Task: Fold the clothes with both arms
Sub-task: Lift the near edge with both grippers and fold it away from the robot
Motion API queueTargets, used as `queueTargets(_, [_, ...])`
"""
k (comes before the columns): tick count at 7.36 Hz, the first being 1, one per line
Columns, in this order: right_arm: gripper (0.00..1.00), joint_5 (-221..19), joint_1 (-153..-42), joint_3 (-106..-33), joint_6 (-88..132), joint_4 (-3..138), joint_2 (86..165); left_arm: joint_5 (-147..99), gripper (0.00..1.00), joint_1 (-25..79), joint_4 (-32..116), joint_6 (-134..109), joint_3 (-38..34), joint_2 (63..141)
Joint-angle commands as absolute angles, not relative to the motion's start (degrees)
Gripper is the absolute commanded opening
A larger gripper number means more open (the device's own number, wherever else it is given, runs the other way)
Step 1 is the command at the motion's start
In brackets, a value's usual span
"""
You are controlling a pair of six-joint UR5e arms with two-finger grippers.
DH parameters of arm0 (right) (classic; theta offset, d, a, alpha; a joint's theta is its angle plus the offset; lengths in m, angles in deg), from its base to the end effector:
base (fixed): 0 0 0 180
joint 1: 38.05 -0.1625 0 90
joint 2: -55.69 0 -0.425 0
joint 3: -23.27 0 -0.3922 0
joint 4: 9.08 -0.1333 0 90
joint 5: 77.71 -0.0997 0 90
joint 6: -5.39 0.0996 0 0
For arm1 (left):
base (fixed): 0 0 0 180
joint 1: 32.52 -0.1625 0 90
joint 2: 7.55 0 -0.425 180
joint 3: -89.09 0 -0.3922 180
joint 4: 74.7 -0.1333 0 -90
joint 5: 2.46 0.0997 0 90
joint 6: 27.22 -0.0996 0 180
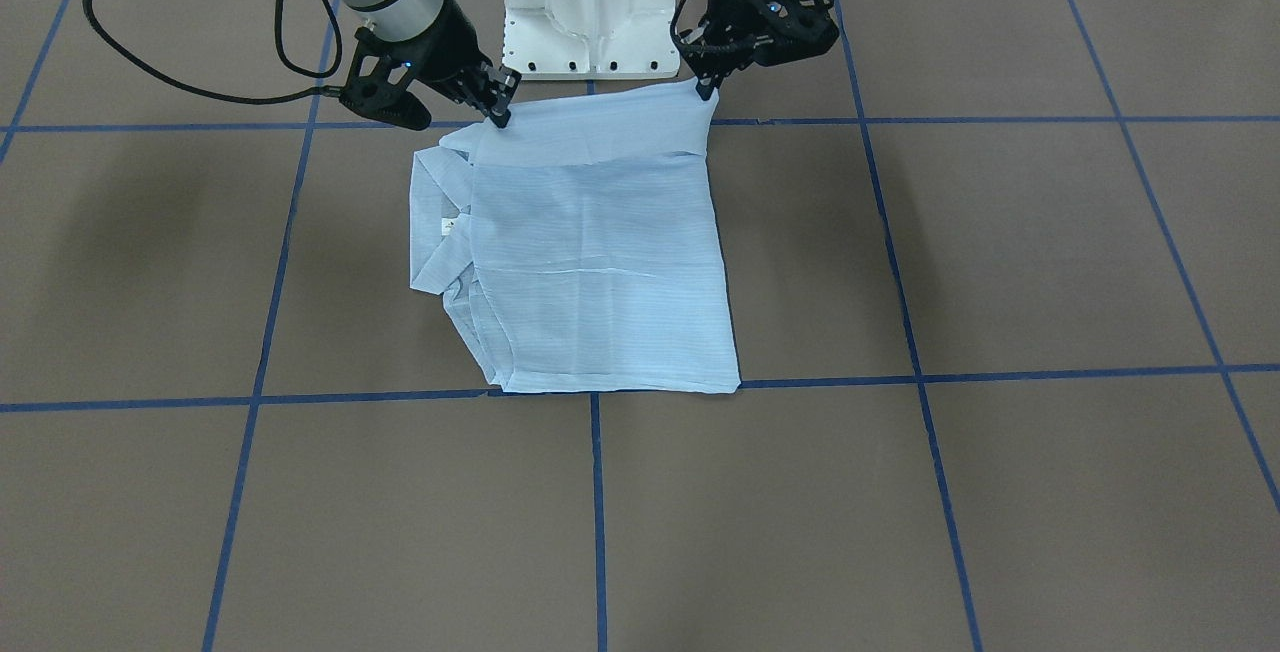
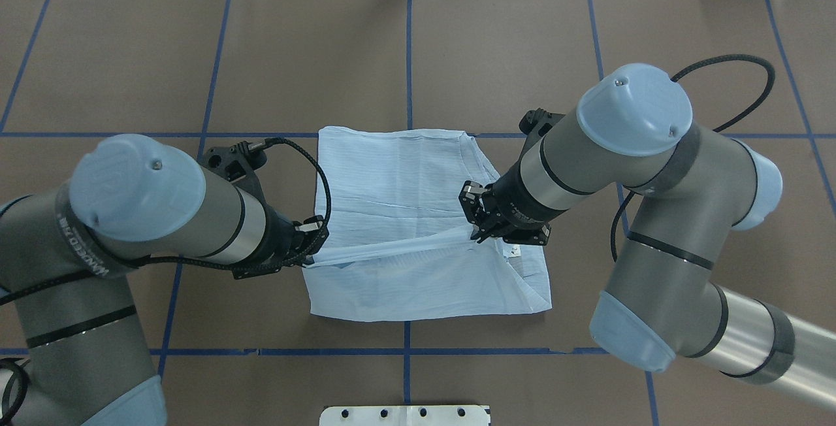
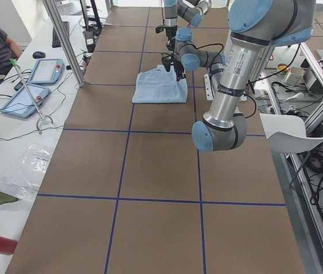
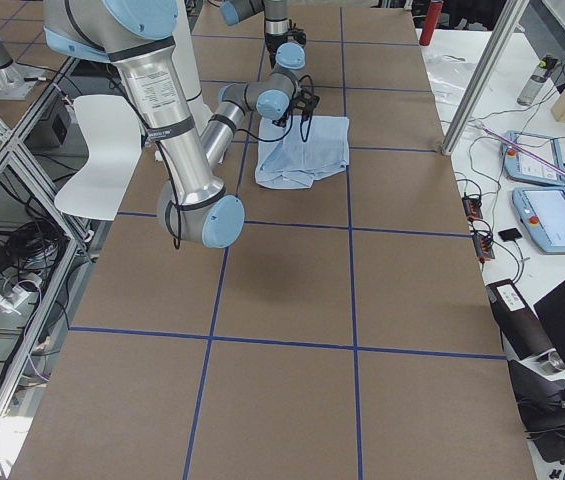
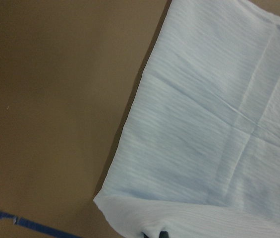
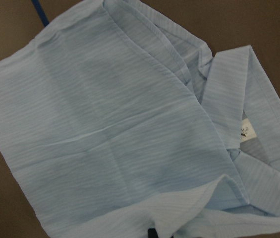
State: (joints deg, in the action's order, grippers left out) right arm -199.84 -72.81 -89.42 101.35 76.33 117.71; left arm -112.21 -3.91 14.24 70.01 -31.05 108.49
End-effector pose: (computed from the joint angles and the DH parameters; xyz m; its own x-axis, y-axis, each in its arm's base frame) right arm -0.4258 -0.3933 0.2006 0.4528 0.4213 0.7858 -0.1717 0.9061 -0.3868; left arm 0.4253 -0.3455 0.1903 0.4720 -0.3923 -0.7895 0.2688 0.9169 -0.2949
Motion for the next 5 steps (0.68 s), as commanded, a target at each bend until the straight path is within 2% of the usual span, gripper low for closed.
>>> queueTargets(1, [0.00, -199.5, -77.4, -83.7, 97.0, 76.2, 114.0, -113.6, 0.00, 0.8, 22.1, 68.4, -23.2, 110.3])
queueTargets(3, [0.00, -199.4, -80.1, -73.6, 93.7, 76.1, 106.7, -113.6, 0.00, 5.0, 23.5, 63.8, -17.5, 113.1])
queueTargets(5, [0.00, -199.4, -82.0, -62.2, 91.1, 75.4, 100.5, -113.6, 0.00, 7.5, 31.5, 63.7, -10.3, 113.7])
